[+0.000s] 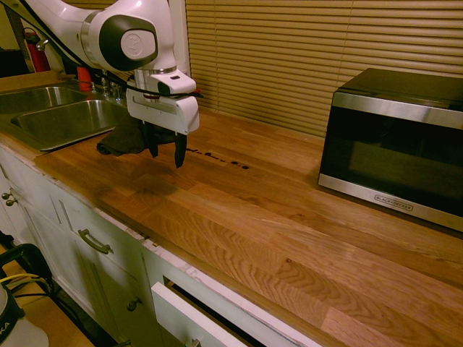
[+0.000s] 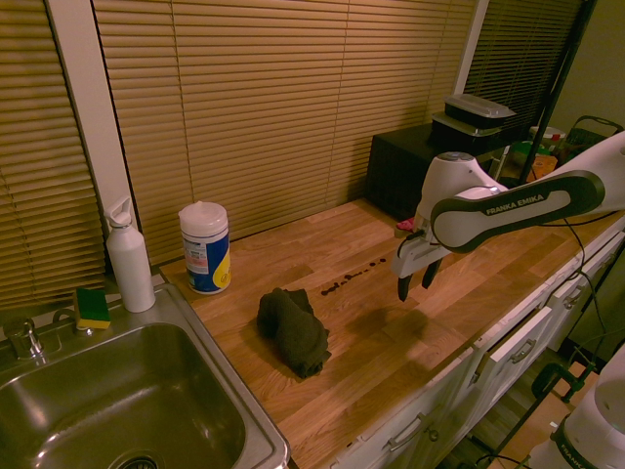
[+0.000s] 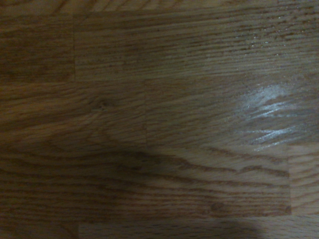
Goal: Clear the spill
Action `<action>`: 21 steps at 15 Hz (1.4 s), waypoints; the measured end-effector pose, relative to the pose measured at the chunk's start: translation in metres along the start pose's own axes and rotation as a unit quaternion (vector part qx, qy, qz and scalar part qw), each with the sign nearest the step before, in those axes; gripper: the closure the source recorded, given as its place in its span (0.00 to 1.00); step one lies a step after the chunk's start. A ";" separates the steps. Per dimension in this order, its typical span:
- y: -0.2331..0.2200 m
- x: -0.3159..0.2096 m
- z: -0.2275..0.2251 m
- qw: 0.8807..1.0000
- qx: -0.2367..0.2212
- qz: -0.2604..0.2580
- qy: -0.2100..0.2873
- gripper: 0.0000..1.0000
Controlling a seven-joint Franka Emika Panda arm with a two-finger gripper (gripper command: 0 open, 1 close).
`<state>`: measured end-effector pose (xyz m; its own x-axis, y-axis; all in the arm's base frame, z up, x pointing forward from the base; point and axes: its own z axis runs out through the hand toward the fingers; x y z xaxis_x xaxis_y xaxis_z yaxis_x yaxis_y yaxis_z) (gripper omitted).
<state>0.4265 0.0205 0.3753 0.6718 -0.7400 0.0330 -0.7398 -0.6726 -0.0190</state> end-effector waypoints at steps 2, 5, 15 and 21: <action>-0.001 0.000 0.001 1.000 -0.001 0.000 -0.001 0.00; -0.017 -0.013 -0.006 1.000 0.016 -0.013 0.003 0.00; -0.148 -0.114 -0.062 0.993 0.089 -0.079 0.007 0.00; -0.220 -0.156 -0.046 0.991 0.087 -0.080 0.054 0.00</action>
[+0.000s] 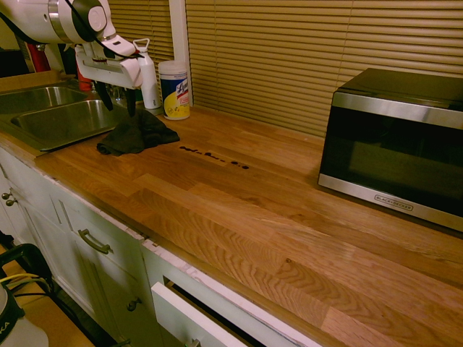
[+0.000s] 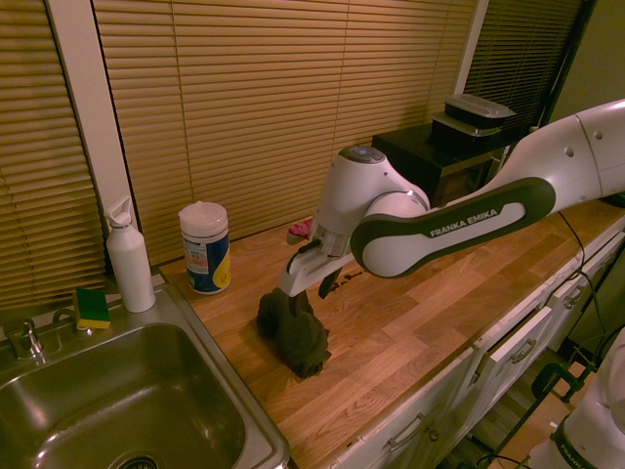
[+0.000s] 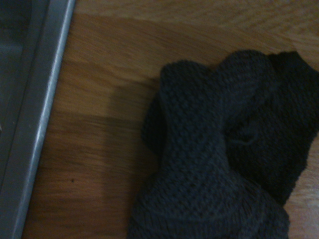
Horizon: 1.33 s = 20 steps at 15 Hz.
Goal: Clear the spill
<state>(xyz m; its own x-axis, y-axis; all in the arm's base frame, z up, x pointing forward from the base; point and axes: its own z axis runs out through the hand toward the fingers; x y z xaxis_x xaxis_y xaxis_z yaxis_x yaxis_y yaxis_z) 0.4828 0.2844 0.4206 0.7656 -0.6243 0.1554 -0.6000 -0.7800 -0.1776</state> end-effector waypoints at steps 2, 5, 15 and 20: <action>-0.022 -0.006 0.015 1.000 -0.008 0.008 0.026 0.00; -0.045 -0.008 0.044 0.998 -0.029 0.030 0.054 0.00; -0.057 0.005 0.075 0.991 -0.072 0.075 0.080 1.00; -0.049 0.020 0.079 0.991 -0.080 0.087 0.064 1.00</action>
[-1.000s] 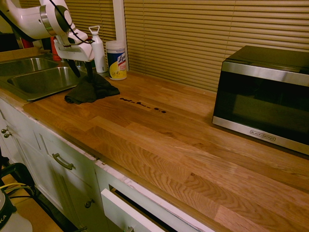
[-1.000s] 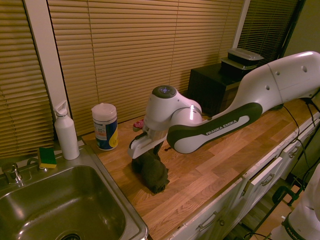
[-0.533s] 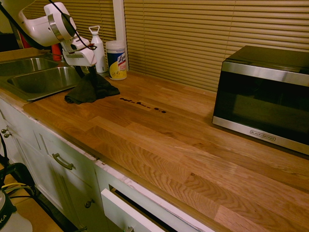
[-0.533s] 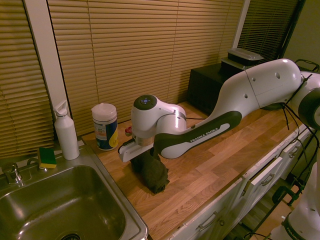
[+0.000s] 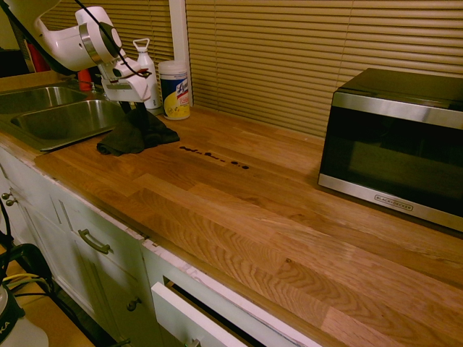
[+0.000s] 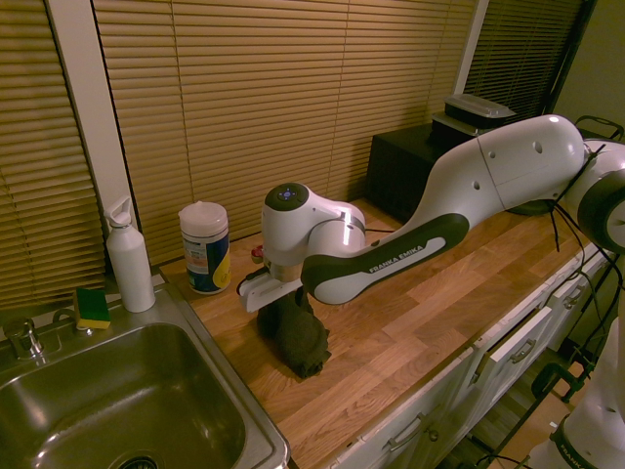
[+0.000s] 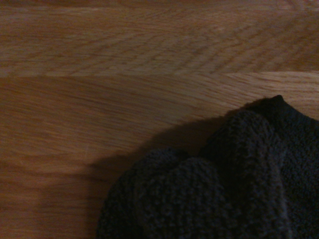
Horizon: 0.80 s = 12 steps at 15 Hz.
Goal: Clear the spill
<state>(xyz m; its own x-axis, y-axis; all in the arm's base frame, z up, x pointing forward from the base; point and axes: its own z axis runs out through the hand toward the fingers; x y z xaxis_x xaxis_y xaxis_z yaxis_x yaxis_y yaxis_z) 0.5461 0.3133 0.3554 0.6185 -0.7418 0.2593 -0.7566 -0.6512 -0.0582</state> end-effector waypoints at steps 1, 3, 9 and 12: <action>0.001 0.004 0.001 1.000 0.000 -0.003 -0.008 1.00; 0.003 0.014 0.003 0.999 -0.001 -0.017 -0.029 1.00; 0.016 0.059 0.016 0.995 0.013 -0.066 -0.071 1.00; 0.032 0.091 0.025 0.995 0.020 -0.070 -0.074 1.00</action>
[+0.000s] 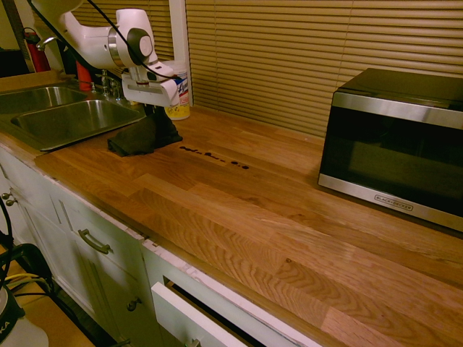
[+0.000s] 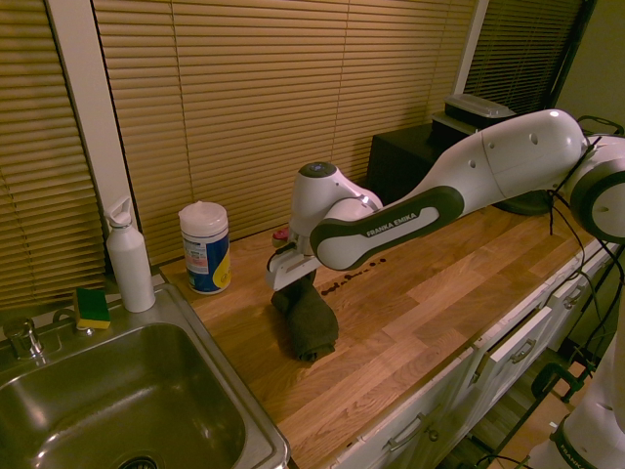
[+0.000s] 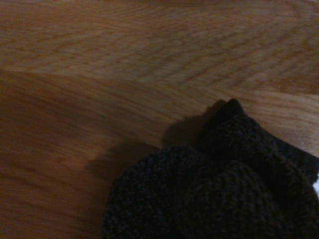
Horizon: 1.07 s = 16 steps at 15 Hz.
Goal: Clear the spill
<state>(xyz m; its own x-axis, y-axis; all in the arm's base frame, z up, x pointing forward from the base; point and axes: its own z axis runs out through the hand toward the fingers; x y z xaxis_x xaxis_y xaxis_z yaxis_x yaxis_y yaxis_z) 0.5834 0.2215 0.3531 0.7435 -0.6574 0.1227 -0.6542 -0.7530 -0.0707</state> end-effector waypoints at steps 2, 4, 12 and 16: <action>0.020 0.024 0.001 1.000 -0.001 0.003 0.005 1.00; 0.044 0.050 0.003 1.000 -0.003 0.016 0.012 1.00; 0.151 0.146 0.011 0.996 -0.010 0.087 0.023 1.00; 0.196 0.183 0.013 0.992 -0.014 0.123 0.033 1.00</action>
<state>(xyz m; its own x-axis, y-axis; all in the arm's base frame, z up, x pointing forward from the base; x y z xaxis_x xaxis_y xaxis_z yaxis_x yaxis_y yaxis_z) 0.5927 -0.0468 0.3493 0.5512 -0.8169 0.1702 -0.8188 -0.5688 -0.0783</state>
